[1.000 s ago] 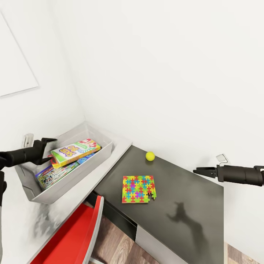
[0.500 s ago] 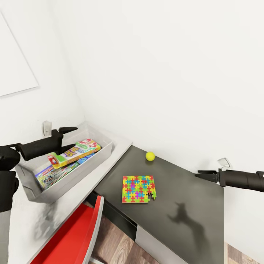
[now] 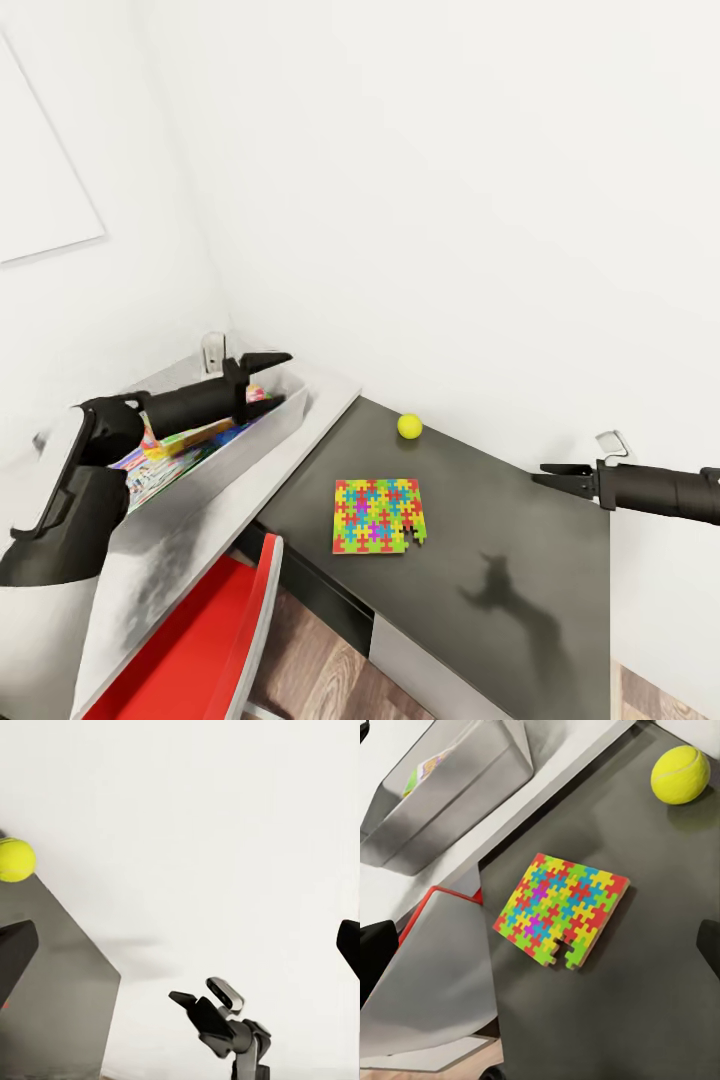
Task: Put all the toys in the child's room - the three board games (two on the bed and one on the table), the two jigsaw puzzles on the table, and the tennis ball on the table - inside the toy box on the table in the child's room.
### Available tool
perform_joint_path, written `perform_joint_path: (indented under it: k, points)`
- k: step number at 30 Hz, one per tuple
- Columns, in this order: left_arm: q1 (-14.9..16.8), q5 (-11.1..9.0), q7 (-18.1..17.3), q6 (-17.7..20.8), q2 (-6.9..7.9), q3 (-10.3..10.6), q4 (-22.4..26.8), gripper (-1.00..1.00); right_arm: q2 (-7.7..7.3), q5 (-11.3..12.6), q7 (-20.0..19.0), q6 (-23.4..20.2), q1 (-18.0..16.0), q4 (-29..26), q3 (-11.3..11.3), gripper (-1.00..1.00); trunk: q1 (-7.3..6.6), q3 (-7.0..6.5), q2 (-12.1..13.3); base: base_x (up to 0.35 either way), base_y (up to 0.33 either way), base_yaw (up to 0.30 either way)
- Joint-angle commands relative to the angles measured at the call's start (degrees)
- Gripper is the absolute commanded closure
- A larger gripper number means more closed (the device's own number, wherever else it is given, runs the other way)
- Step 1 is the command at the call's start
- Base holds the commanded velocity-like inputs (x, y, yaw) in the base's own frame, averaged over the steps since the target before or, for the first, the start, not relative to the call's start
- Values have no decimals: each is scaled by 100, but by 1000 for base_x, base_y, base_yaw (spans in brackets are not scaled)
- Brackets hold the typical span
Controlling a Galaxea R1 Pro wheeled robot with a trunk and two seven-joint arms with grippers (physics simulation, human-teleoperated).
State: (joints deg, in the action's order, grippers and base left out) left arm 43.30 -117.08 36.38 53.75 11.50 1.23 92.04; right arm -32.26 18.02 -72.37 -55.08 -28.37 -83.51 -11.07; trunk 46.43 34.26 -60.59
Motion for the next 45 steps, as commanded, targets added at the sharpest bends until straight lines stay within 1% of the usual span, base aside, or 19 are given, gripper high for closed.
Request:
perform_joint_path:
  k: [1,3,5,6,10,12,13,16,17,18,20,21,24,25,27,30,33,38,45]
  points:
    - [19,-3,57,-5,-119,145,4,-100,-3,13,-5,-35,-3,-3,-2,-100,0,5,-4,0,0,0]
    - [53,207,70,-8,-379,474,5,-100,-5,15,-4,-39,-4,-8,-31,-100,0,5,-4,0,0,0]
    - [89,596,71,-10,-674,869,6,-100,-3,17,-1,-49,-23,-11,-133,-100,0,5,-4,0,0,0]
    - [89,596,71,-10,-674,869,6,-100,-3,17,-1,-49,-23,-11,-133,-100,0,5,-4,0,0,0]
    - [134,1619,45,-84,-1317,1567,-1,-100,7,60,1,-147,-77,-38,-411,-100,0,5,-4,0,0,0]
    - [142,2152,38,-160,-1577,1848,-13,-100,65,113,2,-280,-129,-81,-496,-100,0,5,-4,0,0,0]
    - [142,2152,38,-160,-1577,1848,-13,-100,65,113,2,-280,-129,-81,-496,-100,0,5,-4,0,0,0]
    - [115,2795,28,-416,-1807,2288,-31,-100,258,169,4,-454,-199,-143,-590,-100,0,5,-4,0,0,0]
    - [115,2795,28,-416,-1807,2288,-31,-100,333,179,8,-490,-214,-158,-616,-100,0,5,-4,0,0,0]
    - [93,2952,26,-555,-1853,2448,-39,-100,333,179,8,-490,-214,-158,-616,-100,0,5,-4,0,0,0]
    - [25,3197,23,-894,-1918,2793,-52,-100,462,196,26,-492,-231,-182,-670,-100,0,5,-4,0,0,0]
    - [25,3197,23,-894,-1918,2793,-52,-100,462,196,26,-492,-231,-182,-670,-100,0,5,-4,0,0,0]
    - [-66,3471,29,-1385,-1946,3266,-52,-100,574,207,79,-492,-229,-257,-747,-100,0,5,-4,0,0,0]
    - [-66,3471,29,-1385,-1946,3266,-52,-100,574,207,79,-492,-229,-257,-747,-100,0,5,-4,0,0,0]
    - [-105,3586,52,-1616,-1952,3491,-47,-100,605,207,115,-492,-205,-345,-802,-100,0,5,-4,0,0,0]
    - [-156,3682,77,-1818,-1957,3687,-28,-100,617,192,185,-492,-61,-457,-939,-100,0,5,-4,0,0,0]
    - [-253,3734,63,-1924,-1958,3790,-15,-100,631,168,297,-492,202,-518,-1124,-100,0,5,-4,0,0,0]
    - [-402,3766,25,-1999,-1960,3871,-7,-100,633,148,401,-422,462,-669,-1290,-100,0,4,-4,0,0,-5]
    - [-499,3781,56,-2040,-1957,3908,2,-100,632,80,484,-412,588,-809,-1368,-100,0,-26,-4,0,0,-67]
